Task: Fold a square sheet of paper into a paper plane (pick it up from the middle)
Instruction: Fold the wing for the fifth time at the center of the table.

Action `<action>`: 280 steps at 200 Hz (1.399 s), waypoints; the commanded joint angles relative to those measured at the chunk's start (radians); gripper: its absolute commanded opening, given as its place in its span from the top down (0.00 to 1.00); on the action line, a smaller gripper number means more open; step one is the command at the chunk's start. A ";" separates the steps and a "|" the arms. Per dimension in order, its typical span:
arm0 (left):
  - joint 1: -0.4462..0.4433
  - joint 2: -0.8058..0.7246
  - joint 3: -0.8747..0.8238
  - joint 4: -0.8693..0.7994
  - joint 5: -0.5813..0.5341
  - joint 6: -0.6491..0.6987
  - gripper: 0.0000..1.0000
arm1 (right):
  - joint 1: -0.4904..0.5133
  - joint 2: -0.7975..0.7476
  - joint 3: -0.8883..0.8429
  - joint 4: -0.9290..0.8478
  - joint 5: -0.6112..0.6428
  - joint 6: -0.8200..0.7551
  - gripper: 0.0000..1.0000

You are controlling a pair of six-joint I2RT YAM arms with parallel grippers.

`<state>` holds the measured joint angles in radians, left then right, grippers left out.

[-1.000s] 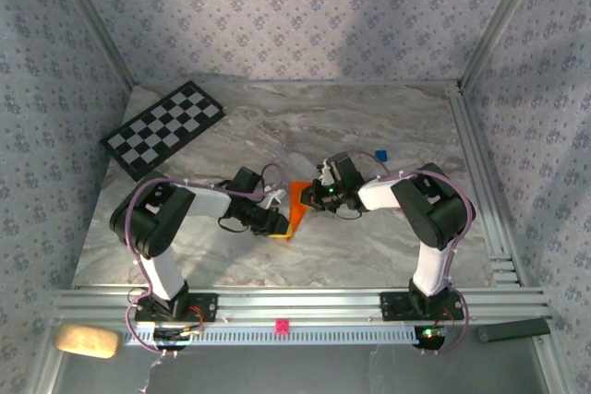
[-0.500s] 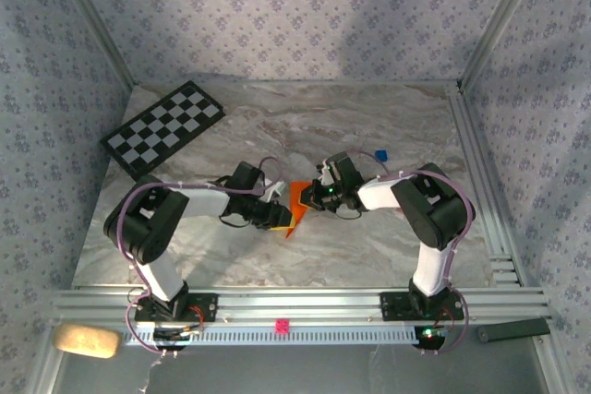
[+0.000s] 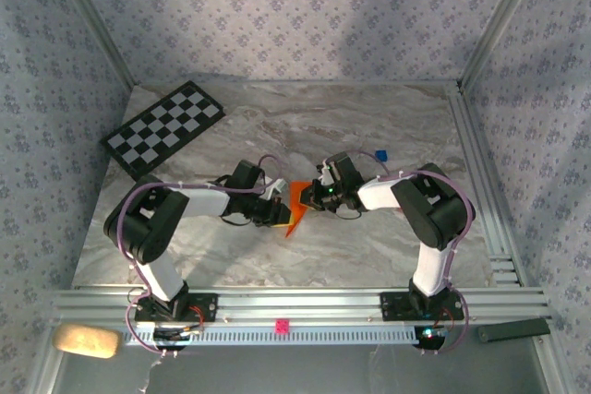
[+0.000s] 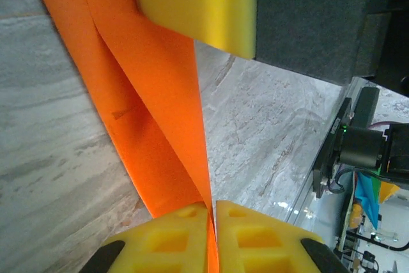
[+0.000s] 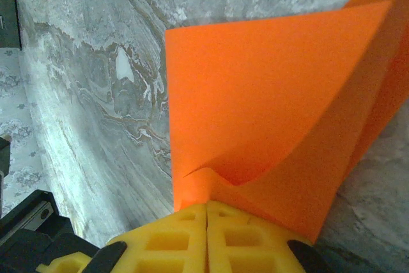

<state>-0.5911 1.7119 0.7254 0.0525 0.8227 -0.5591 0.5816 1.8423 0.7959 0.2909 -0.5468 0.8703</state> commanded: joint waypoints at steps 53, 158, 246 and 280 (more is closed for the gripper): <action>-0.004 0.065 0.015 -0.084 0.088 0.072 1.00 | 0.021 0.062 -0.013 -0.084 0.076 -0.023 0.92; -0.011 0.098 0.020 -0.116 0.144 0.094 0.99 | 0.025 0.069 -0.019 -0.101 0.098 -0.019 0.92; -0.027 0.096 0.026 -0.133 0.179 0.115 0.91 | 0.029 0.074 -0.020 -0.110 0.107 -0.018 0.92; -0.036 0.113 0.025 -0.154 0.186 0.140 0.94 | 0.030 0.074 -0.021 -0.113 0.110 -0.018 0.92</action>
<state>-0.6170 1.8030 0.7567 -0.0483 0.9585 -0.4637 0.5888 1.8423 0.7959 0.2909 -0.5339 0.8703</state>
